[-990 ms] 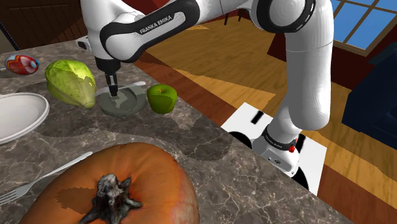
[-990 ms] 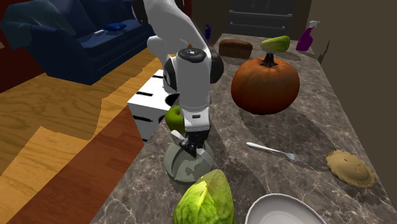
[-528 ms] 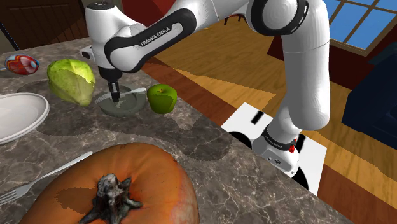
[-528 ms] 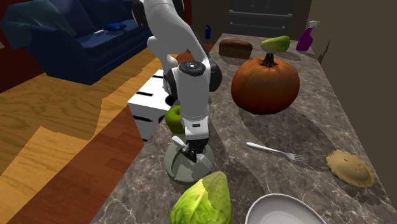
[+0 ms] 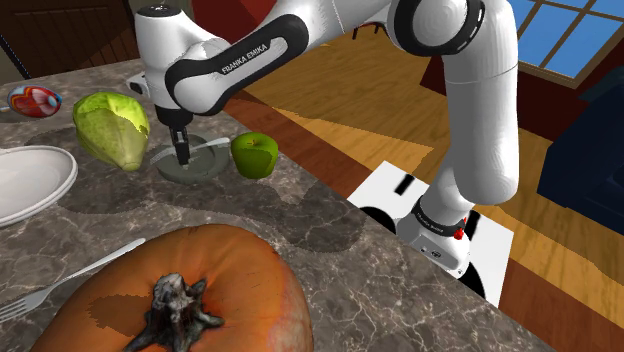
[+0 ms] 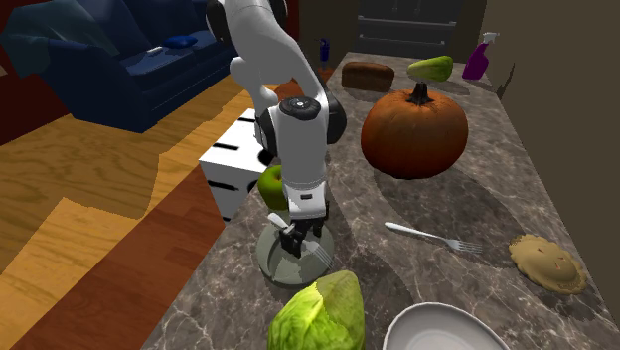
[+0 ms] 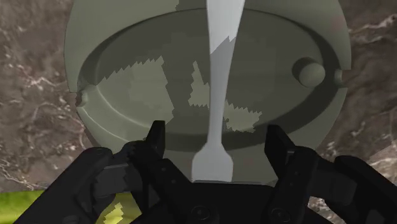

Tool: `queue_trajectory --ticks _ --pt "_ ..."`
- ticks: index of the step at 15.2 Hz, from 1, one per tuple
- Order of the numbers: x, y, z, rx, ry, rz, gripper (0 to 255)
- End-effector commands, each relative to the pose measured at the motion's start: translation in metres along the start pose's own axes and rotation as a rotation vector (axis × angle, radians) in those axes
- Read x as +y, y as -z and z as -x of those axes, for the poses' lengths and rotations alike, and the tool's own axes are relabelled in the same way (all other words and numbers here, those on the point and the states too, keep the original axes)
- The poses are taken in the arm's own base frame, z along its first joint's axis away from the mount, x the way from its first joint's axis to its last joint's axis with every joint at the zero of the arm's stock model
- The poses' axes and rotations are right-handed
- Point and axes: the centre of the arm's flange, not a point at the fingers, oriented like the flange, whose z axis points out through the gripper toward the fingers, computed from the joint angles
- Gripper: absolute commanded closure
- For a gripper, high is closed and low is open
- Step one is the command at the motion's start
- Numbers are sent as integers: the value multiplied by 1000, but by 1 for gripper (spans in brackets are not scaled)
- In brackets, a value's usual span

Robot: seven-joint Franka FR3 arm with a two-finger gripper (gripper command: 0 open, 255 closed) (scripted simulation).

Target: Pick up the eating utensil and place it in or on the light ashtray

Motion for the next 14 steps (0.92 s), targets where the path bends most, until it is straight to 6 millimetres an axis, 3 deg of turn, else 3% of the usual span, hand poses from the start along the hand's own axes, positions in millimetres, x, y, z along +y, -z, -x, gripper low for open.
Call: queue_trajectory --ticks 1,4,8,14 --pt "0 0 0 0 0 0 0" --pt "0 0 0 0 0 0 0" --pt "0 50 0 0 0 0 0" --pt "0 50 0 0 0 0 0"
